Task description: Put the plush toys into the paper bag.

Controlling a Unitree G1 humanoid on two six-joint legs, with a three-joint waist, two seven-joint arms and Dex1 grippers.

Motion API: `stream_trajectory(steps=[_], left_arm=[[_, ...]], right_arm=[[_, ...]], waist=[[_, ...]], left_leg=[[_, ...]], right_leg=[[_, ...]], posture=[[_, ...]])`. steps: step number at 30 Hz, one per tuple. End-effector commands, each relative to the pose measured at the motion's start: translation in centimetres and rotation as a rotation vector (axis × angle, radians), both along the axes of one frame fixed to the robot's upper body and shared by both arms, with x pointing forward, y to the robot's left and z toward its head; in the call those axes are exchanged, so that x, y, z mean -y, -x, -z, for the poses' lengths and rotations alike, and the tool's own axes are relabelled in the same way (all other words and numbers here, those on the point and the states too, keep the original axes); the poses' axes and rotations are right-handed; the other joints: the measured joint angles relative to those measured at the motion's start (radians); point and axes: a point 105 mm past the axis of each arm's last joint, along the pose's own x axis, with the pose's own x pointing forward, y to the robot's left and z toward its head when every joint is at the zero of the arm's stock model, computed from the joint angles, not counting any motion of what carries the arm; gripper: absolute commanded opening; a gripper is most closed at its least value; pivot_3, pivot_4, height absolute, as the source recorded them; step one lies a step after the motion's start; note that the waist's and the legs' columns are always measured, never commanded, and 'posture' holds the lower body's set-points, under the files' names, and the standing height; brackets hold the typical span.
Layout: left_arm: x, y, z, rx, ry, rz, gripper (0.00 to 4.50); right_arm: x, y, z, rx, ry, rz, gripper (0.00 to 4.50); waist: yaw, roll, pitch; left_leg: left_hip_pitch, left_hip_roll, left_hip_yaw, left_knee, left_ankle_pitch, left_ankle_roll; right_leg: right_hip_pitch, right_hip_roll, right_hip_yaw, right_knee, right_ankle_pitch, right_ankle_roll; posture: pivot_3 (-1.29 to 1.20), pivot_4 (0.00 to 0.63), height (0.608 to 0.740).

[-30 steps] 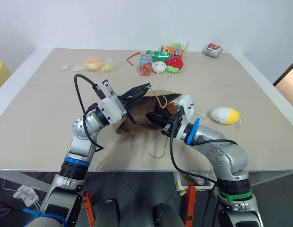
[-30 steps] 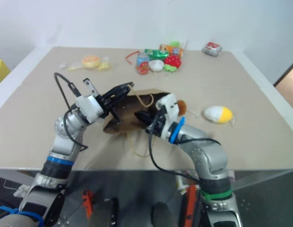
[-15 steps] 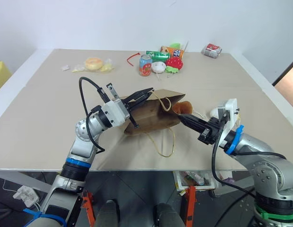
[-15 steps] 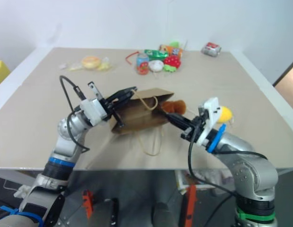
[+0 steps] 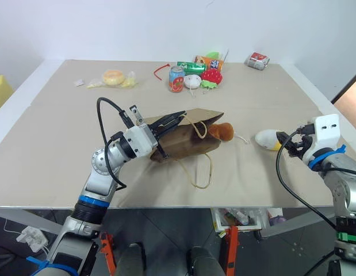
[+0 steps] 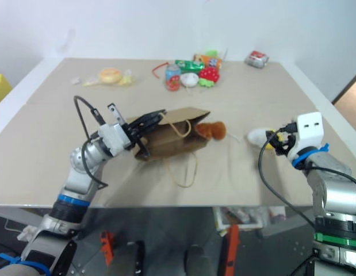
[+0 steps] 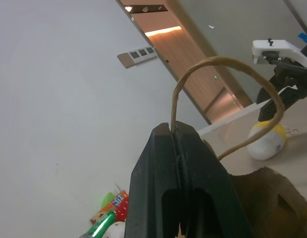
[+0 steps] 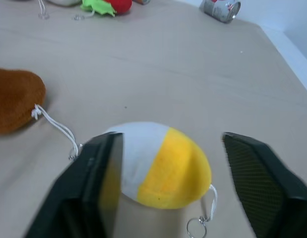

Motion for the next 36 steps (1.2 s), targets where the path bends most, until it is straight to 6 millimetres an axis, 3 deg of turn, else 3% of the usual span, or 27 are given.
stream_trajectory(steps=[1,8,16,19,21,26,36], left_arm=[[-0.2,0.4,-0.3,-0.042,0.039,0.011,0.0],[-0.2,0.7,0.2,-0.137,0.078,0.037,0.0],[-0.4,0.6,-0.7,-0.171,0.121,0.043,0.0],[-0.4,0.5,-1.1,-0.208,0.139,0.063,0.0],[-0.4,0.3,-1.3,-0.246,0.149,0.08,0.0],[-0.4,0.2,-0.9,-0.38,0.148,0.138,0.0],[0.1,0.6,0.3,-0.639,0.149,0.225,0.0]], right_arm=[[0.1,-2.1,-0.7,0.009,0.134,0.031,3.45],[0.0,-3.6,1.4,-0.067,0.228,0.062,3.45],[0.6,-4.1,2.9,-0.126,0.287,0.09,3.45],[-0.2,-3.9,3.8,-0.147,0.28,0.048,2.76],[-0.6,-3.8,4.0,-0.147,0.272,0.029,1.69],[-1.5,-3.6,4.0,-0.138,0.258,-0.009,0.03],[-2.9,-2.7,1.1,-0.026,0.143,-0.082,0.03]], waist=[[0.0,0.001,0.0],[0.0,0.001,0.0],[0.001,0.001,0.0],[0.001,0.001,0.0],[0.001,0.001,0.0],[0.001,0.001,0.0],[0.0,0.001,0.0]], left_leg=[[0.0,0.0,0.0,0.0,0.0,0.0],[0.0,0.0,0.001,0.0,0.0,0.0],[0.0,0.0,0.001,0.0,0.0,0.0],[0.001,0.0,0.001,0.001,0.0,0.0],[0.001,0.0,0.001,0.001,0.0,0.0],[0.002,0.0,0.001,0.001,0.0,0.001],[0.002,0.0,0.001,0.001,0.0,0.001]], right_leg=[[0.0,0.0,0.0,0.0,0.0,0.0],[0.0,0.0,0.001,0.0,0.001,0.0],[0.001,0.0,0.001,0.0,0.001,0.0],[0.002,0.0,0.001,0.0,0.001,0.0],[0.002,0.0,0.001,0.0,0.001,-0.001],[0.002,0.0,0.001,0.0,0.001,0.0],[0.002,0.0,0.001,0.0,0.001,0.0]], posture=[[0.0,0.15,0.74],[0.0,0.15,0.74],[0.0,0.15,0.74],[0.0,0.15,0.74],[0.0,0.15,0.74],[0.0,0.15,0.74],[0.0,0.15,0.74]])
